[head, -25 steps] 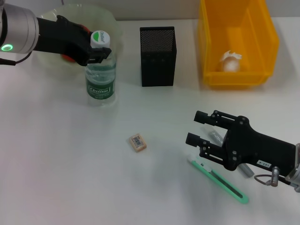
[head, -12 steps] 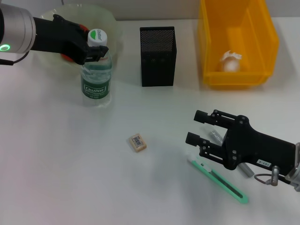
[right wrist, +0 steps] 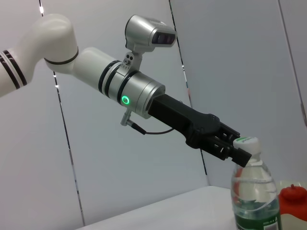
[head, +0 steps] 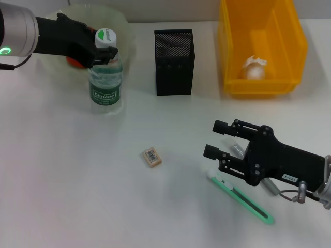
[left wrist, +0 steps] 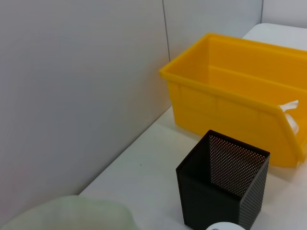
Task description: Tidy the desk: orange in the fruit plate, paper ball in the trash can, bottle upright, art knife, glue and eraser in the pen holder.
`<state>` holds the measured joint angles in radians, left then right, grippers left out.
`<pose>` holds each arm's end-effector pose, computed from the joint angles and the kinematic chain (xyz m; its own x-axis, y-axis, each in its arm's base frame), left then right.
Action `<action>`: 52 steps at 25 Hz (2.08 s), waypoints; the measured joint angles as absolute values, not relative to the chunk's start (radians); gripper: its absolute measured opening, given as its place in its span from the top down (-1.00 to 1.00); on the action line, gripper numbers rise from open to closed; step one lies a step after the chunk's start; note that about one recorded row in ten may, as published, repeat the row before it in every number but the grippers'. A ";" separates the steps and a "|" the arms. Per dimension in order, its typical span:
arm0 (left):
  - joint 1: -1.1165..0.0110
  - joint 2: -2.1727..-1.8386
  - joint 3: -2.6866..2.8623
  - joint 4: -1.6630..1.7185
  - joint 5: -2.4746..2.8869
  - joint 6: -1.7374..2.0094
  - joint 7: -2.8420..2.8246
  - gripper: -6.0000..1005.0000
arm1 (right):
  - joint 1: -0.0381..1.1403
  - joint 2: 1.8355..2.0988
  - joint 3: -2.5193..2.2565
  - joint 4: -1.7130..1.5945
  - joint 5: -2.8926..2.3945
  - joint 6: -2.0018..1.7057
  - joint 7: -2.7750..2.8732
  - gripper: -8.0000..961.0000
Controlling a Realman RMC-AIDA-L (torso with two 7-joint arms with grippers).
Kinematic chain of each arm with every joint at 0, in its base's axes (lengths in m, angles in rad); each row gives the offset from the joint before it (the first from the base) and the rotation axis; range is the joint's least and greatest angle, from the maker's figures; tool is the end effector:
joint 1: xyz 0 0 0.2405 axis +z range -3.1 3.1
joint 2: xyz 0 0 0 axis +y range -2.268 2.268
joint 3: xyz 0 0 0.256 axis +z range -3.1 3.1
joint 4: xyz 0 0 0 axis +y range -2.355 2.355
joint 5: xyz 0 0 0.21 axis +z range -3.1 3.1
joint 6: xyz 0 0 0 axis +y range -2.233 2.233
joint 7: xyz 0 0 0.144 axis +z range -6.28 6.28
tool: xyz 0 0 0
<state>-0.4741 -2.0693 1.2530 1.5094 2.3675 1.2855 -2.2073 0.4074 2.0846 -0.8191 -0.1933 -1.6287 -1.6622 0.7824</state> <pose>-0.1629 0.3780 0.0500 0.9387 0.3317 0.0942 0.3268 -0.7686 -0.5500 0.2751 0.2488 -0.0545 0.6381 -0.1514 -0.7549 -0.3950 -0.9060 -0.1522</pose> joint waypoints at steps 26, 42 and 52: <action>-0.486 -2.069 1.261 1.474 2.364 1.247 -2.207 0.11 | 0.430 2.085 -0.821 -0.193 -1.631 -1.626 0.782 -0.23; -0.478 -2.070 1.236 1.506 2.323 1.245 -2.207 -0.33 | 0.433 2.085 -0.821 -0.193 -1.631 -1.626 0.783 -0.23; -0.435 -2.069 1.175 1.523 2.098 1.239 -2.089 -0.41 | 0.432 2.085 -0.821 -0.193 -1.630 -1.626 0.785 -0.23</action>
<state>-0.4355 -2.0692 1.1754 1.5227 2.0979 1.2385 -2.0892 0.4320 2.0847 -0.8207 -0.1932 -1.6302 -1.6262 0.7854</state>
